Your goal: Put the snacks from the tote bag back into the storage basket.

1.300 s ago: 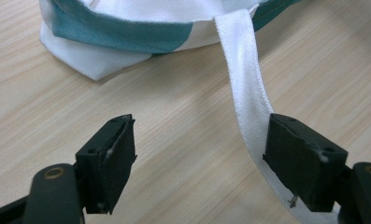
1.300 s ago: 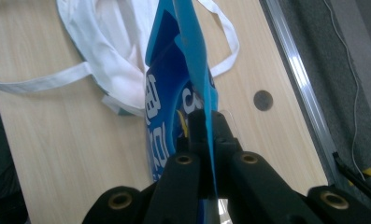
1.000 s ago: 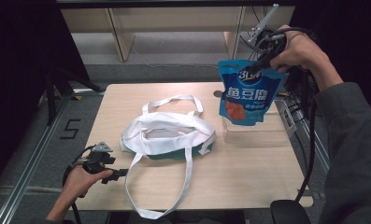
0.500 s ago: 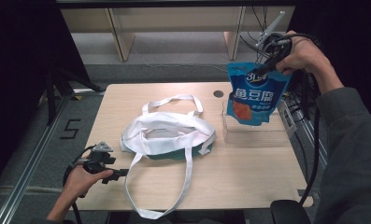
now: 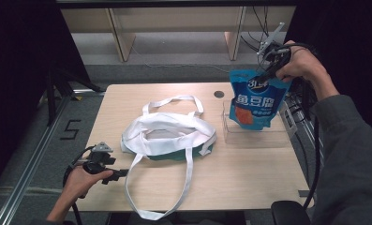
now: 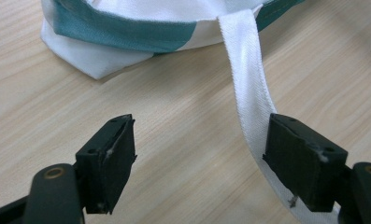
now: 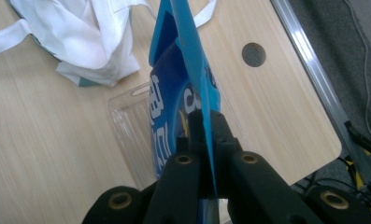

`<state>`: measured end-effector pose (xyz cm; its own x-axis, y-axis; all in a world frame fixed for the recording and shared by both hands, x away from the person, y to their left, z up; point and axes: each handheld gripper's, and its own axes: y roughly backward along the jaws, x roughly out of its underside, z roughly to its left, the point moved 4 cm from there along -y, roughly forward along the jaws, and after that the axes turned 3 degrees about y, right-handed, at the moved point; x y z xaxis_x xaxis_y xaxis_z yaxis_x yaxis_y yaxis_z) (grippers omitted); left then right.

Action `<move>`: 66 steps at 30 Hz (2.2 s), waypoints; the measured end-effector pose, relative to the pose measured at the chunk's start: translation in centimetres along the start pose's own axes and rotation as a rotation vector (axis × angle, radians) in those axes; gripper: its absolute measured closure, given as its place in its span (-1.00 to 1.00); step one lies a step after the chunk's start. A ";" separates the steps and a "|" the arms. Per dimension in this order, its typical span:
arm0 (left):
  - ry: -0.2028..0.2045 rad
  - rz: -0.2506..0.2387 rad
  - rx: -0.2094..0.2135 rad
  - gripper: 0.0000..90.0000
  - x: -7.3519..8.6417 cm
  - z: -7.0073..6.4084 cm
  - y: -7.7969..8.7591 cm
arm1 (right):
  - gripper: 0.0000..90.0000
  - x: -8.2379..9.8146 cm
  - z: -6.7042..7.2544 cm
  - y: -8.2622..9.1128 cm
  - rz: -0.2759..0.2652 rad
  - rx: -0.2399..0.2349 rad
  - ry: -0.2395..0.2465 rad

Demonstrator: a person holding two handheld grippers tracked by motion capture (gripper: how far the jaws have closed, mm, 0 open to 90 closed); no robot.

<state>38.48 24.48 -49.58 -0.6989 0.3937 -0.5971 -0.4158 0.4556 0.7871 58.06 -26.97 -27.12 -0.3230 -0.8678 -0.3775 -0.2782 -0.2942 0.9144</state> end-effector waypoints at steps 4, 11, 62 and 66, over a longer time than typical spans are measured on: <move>-0.002 0.017 0.004 -0.46 0.1 0.0 0.2 | 1.00 0.3 0.2 -1.0 -0.005 -0.025 0.018; -0.011 0.027 0.004 -0.46 0.1 0.1 0.2 | 1.00 0.6 0.4 -2.7 -0.014 -0.067 0.028; -0.003 -0.006 0.008 -0.46 0.2 0.1 -0.1 | 0.03 10.5 5.9 -0.7 -0.371 0.315 -0.400; 0.001 -0.011 0.006 -0.46 0.2 0.0 -0.2 | 0.08 11.6 6.6 -1.5 -0.369 0.306 -0.409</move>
<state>38.44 24.46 -49.84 -0.6948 0.3877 -0.6058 -0.4202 0.4648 0.7794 48.77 -33.93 -33.84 -0.4592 -0.4897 -0.7412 -0.6639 -0.3652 0.6526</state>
